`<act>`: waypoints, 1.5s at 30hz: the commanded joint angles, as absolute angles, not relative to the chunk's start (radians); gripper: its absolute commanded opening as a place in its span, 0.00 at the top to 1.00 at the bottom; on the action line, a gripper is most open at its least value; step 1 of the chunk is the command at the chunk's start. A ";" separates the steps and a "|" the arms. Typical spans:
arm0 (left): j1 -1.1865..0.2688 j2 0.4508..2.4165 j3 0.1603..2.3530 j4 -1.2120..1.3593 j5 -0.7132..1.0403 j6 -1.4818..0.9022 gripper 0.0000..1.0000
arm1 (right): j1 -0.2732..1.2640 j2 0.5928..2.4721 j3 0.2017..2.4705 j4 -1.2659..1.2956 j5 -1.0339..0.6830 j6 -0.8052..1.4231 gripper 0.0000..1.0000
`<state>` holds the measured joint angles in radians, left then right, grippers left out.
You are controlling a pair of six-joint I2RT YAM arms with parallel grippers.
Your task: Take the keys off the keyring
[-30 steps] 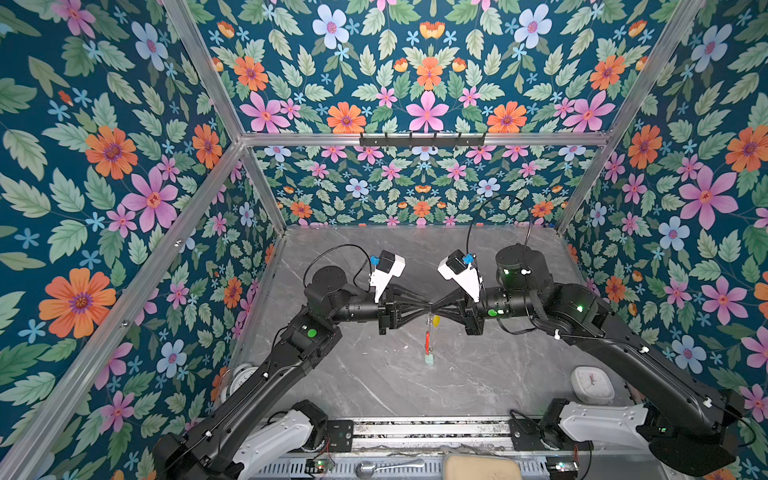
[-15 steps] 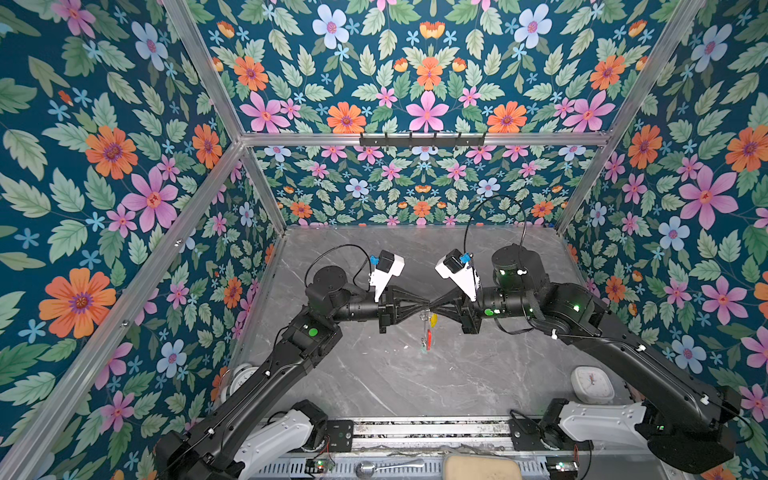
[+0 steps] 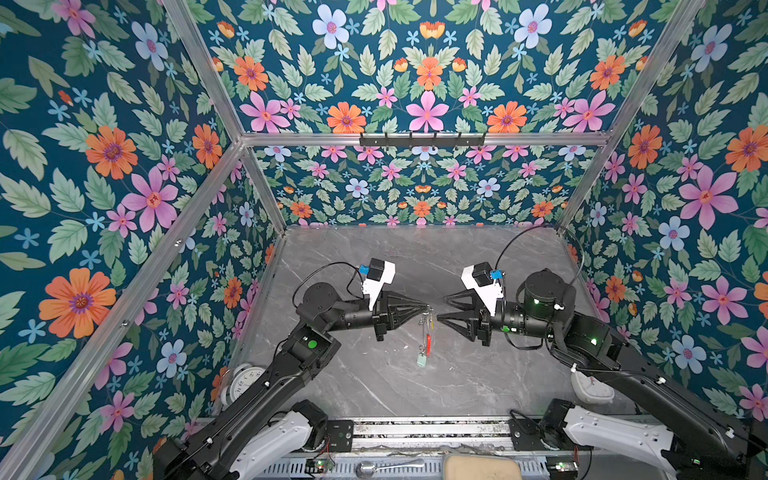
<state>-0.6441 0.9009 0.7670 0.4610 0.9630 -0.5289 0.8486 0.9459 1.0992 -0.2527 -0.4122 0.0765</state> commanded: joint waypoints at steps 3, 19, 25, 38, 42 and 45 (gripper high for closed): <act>-0.645 0.893 0.742 0.639 0.960 -0.587 1.00 | 0.850 0.920 1.025 -0.032 -0.436 0.111 0.49; -0.644 0.897 0.726 0.681 0.948 -0.621 1.00 | 0.849 0.975 1.036 -0.021 -0.544 0.130 0.79; -0.644 0.900 0.711 0.742 0.923 -0.651 1.00 | 0.850 0.981 1.045 -0.031 -0.564 0.126 1.00; -0.645 0.963 0.634 1.181 0.891 -0.865 1.00 | 0.850 1.014 1.034 -0.038 -0.563 0.157 1.00; -0.646 0.968 0.634 1.200 0.893 -0.876 1.00 | 0.850 1.024 1.018 -0.020 -0.561 0.182 1.00; -0.646 0.971 0.631 1.195 0.905 -0.876 1.00 | 0.849 1.026 1.017 -0.015 -0.555 0.190 1.00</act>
